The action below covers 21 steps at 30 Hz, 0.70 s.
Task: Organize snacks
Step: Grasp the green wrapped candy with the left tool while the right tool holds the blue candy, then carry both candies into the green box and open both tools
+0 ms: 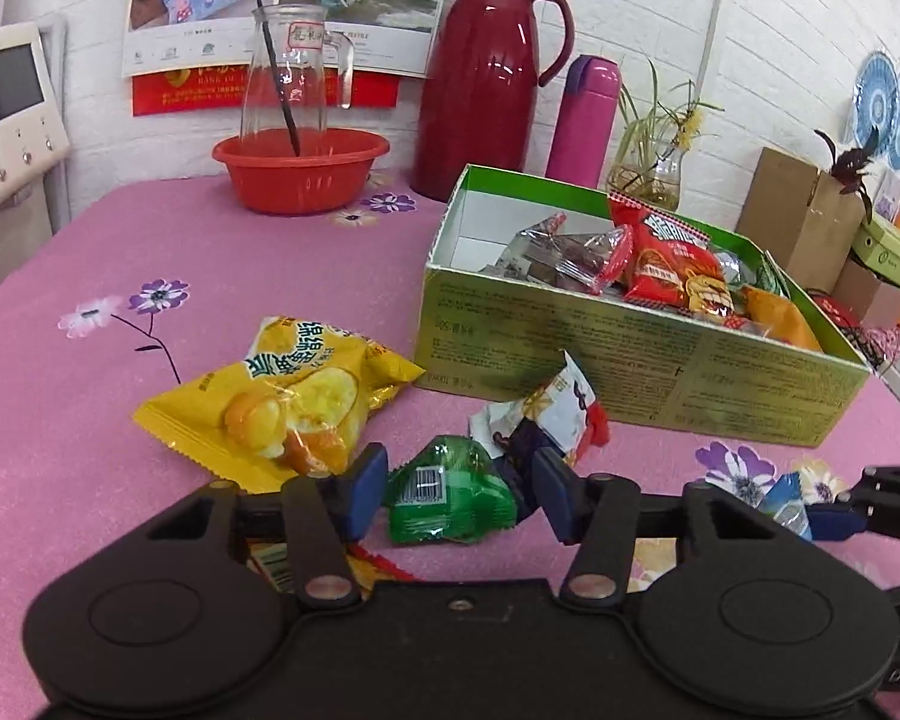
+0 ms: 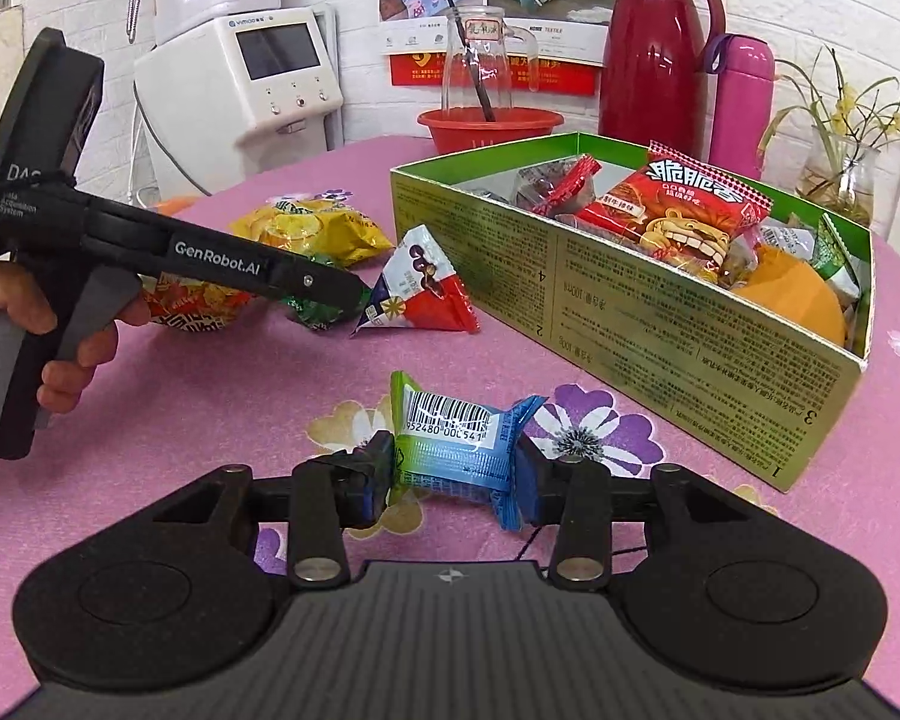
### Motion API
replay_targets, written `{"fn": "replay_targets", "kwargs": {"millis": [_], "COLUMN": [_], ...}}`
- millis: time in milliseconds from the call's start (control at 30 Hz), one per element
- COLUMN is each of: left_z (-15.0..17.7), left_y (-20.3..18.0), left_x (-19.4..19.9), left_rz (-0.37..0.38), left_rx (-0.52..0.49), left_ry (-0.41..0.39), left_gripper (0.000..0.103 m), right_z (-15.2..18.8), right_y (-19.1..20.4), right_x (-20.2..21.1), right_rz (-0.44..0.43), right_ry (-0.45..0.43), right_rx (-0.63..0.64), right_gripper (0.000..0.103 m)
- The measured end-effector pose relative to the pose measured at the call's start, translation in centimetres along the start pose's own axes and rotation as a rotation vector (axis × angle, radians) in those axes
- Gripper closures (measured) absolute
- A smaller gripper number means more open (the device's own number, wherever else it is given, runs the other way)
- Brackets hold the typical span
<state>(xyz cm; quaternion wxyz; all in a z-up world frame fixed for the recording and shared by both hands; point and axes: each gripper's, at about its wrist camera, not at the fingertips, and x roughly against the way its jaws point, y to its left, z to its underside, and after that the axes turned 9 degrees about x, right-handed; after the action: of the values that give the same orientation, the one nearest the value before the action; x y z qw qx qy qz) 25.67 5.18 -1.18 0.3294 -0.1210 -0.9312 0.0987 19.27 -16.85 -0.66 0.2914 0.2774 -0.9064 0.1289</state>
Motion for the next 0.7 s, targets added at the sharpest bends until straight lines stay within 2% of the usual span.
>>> {"fn": "replay_targets", "kwargs": {"millis": [67, 167, 333, 500, 700], "left_z": [-0.2, 0.0, 0.8, 0.3, -2.7], "left_y": [-0.2, -0.9, -1.7, -2.1, -3.7], "left_x": [-0.4, -1.1, -0.5, 1.8, 5.4], "left_rz": [-0.004, -0.016, -0.012, 0.059, 0.156], "left_rx": [-0.006, -0.053, -0.110, -0.067, 0.004], "left_ry": [0.004, 0.014, 0.016, 0.004, -0.091], "left_gripper": [0.035, 0.039, 0.058, 0.059, 0.058], "right_z": [-0.1, -0.1, -0.2, -0.9, -3.2], "right_y": [0.1, 0.3, 0.8, 1.0, -0.4], "right_x": [-0.1, -0.1, 0.4, 1.9, 4.2], "right_rz": [0.002, 0.004, 0.006, 0.022, 0.082], "right_ry": [0.002, 0.004, -0.002, -0.051, -0.161], "right_rx": [-0.003, 0.006, 0.026, 0.042, 0.024], "right_gripper": [0.032, 0.032, 0.034, 0.035, 0.035]}}
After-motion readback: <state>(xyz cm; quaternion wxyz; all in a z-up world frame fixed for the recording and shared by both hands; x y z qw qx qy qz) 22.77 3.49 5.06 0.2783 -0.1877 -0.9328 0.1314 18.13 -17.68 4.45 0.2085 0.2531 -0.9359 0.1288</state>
